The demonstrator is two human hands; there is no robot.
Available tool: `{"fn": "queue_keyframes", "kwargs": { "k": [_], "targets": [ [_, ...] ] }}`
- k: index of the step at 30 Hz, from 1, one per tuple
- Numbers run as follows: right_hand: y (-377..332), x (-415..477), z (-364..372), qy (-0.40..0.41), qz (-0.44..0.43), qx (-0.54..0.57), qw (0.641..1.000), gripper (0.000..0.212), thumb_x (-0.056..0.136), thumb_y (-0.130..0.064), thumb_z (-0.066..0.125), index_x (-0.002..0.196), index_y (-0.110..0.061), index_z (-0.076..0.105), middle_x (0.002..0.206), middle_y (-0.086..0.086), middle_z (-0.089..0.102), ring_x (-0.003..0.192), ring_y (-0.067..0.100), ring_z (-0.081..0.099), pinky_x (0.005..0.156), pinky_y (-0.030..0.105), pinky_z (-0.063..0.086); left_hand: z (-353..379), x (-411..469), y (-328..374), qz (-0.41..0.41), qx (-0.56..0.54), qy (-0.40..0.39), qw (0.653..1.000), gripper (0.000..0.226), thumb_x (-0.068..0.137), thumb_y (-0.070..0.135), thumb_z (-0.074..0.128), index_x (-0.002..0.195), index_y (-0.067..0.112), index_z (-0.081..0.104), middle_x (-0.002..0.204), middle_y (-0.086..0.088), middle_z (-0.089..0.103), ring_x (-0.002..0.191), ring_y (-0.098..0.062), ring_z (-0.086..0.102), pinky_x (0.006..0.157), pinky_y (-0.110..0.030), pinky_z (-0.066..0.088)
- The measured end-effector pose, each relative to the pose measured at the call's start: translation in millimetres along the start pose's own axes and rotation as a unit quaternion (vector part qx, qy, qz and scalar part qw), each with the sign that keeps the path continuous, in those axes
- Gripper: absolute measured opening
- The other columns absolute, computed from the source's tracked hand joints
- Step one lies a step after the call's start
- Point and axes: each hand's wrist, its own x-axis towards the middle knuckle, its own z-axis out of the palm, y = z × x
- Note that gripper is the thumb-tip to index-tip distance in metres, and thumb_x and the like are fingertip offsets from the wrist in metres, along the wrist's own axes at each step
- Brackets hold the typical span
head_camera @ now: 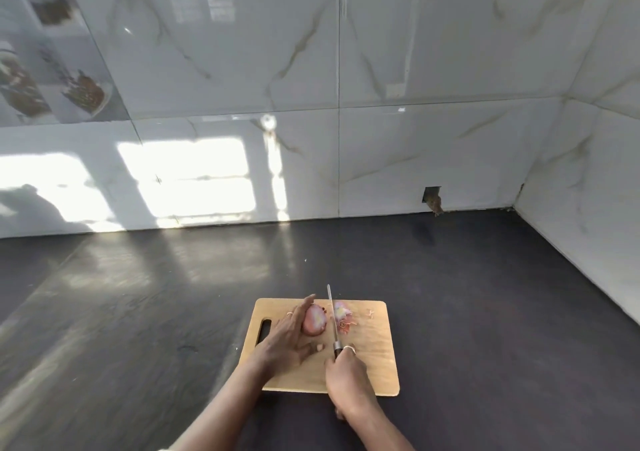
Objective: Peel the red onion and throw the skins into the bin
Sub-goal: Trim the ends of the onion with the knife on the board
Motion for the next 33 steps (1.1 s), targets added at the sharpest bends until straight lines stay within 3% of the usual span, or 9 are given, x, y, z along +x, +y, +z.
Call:
{"fn": "queue_keyframes", "kwargs": {
  "k": [2, 4, 8, 11, 17, 21, 25, 28, 33],
  "targets": [
    [1, 0, -1, 0.006, -0.005, 0.009, 1.000, 0.023, 0.096, -0.019, 0.034, 0.113, -0.007, 0.046, 0.100, 0.006, 0.055, 0.091, 0.028, 0.062, 0.081, 0.041, 0.055, 3, -3, 2, 0.030, 0.020, -0.002, 0.999, 0.084, 0.086, 0.024, 0.059, 0.145, 0.014, -0.001, 0.150, -0.004, 0.025, 0.137, -0.020, 0.026, 0.102, -0.009, 0.013],
    [2, 1, -2, 0.015, -0.007, 0.022, 1.000, 0.022, 0.096, -0.020, 0.035, 0.110, -0.008, 0.047, 0.101, 0.007, 0.057, 0.096, 0.030, 0.064, 0.080, 0.042, 0.055, 4, -4, 6, 0.038, 0.016, 0.019, 0.999, 0.085, 0.086, 0.013, 0.058, 0.144, 0.013, -0.004, 0.145, -0.006, 0.032, 0.132, -0.022, 0.033, 0.098, -0.009, 0.017],
    [3, 3, -8, 0.033, -0.002, 0.061, 0.998, 0.022, 0.098, -0.033, 0.033, 0.101, -0.014, 0.046, 0.093, 0.004, 0.056, 0.091, 0.031, 0.065, 0.070, 0.038, 0.053, 16, -3, 12, -0.017, -0.057, 0.160, 0.985, 0.085, 0.065, 0.017, 0.074, 0.138, 0.014, 0.031, 0.115, 0.006, 0.046, 0.113, -0.018, 0.048, 0.098, -0.025, 0.035],
    [8, 9, -13, 0.023, -0.011, 0.078, 0.997, 0.019, 0.097, -0.030, 0.035, 0.101, -0.015, 0.046, 0.091, 0.005, 0.058, 0.069, 0.025, 0.062, 0.047, 0.031, 0.048, 22, 1, 23, -0.080, -0.072, 0.256, 0.961, 0.060, 0.061, 0.018, 0.079, 0.112, 0.014, 0.048, 0.106, 0.005, 0.040, 0.101, -0.019, 0.050, 0.087, -0.019, 0.035],
    [8, 18, -14, -0.014, -0.033, 0.158, 0.987, 0.016, 0.096, -0.029, 0.040, 0.099, -0.015, 0.048, 0.065, 0.001, 0.050, 0.039, 0.013, 0.045, 0.035, 0.024, 0.036, 30, 2, 34, -0.070, -0.128, 0.165, 0.975, 0.054, 0.075, 0.011, 0.070, 0.107, 0.020, 0.027, 0.102, -0.002, 0.050, 0.092, -0.017, 0.051, 0.072, -0.017, 0.033],
    [3, 27, -15, -0.015, -0.049, 0.236, 0.970, 0.019, 0.096, -0.027, 0.047, 0.115, -0.022, 0.046, 0.055, 0.000, 0.045, 0.033, 0.011, 0.038, 0.035, 0.024, 0.031, 29, -6, 29, -0.033, -0.113, 0.165, 0.979, 0.044, 0.082, 0.013, 0.064, 0.109, 0.019, 0.029, 0.101, 0.001, 0.056, 0.091, -0.013, 0.055, 0.077, -0.021, 0.041],
    [1, 34, -16, -0.023, -0.078, 0.236, 0.968, 0.038, 0.096, -0.026, 0.052, 0.132, -0.032, 0.041, 0.062, -0.005, 0.046, 0.031, 0.006, 0.038, 0.033, 0.019, 0.028, 22, -12, 18, -0.059, -0.163, 0.209, 0.963, 0.025, 0.079, 0.039, 0.064, 0.093, 0.029, 0.047, 0.095, 0.004, 0.066, 0.091, -0.010, 0.063, 0.081, -0.026, 0.048],
    [-1, 38, -16, -0.028, -0.086, 0.210, 0.974, 0.044, 0.095, -0.026, 0.056, 0.136, -0.028, 0.041, 0.068, -0.008, 0.046, 0.034, 0.004, 0.040, 0.032, 0.019, 0.029, 16, -9, 17, -0.098, -0.196, 0.237, 0.946, 0.016, 0.081, 0.029, 0.067, 0.084, 0.030, 0.051, 0.090, 0.003, 0.068, 0.090, -0.012, 0.065, 0.082, -0.035, 0.053],
    [-4, 37, -18, -0.057, -0.104, 0.179, 0.977, 0.048, 0.095, -0.025, 0.056, 0.138, -0.024, 0.035, 0.071, -0.005, 0.046, 0.044, 0.007, 0.042, 0.033, 0.020, 0.030, 15, -9, 18, -0.066, -0.200, 0.228, 0.951, 0.041, 0.080, -0.001, 0.064, 0.112, 0.020, 0.052, 0.100, 0.004, 0.064, 0.097, -0.009, 0.063, 0.077, -0.004, 0.044]
  ]
}}
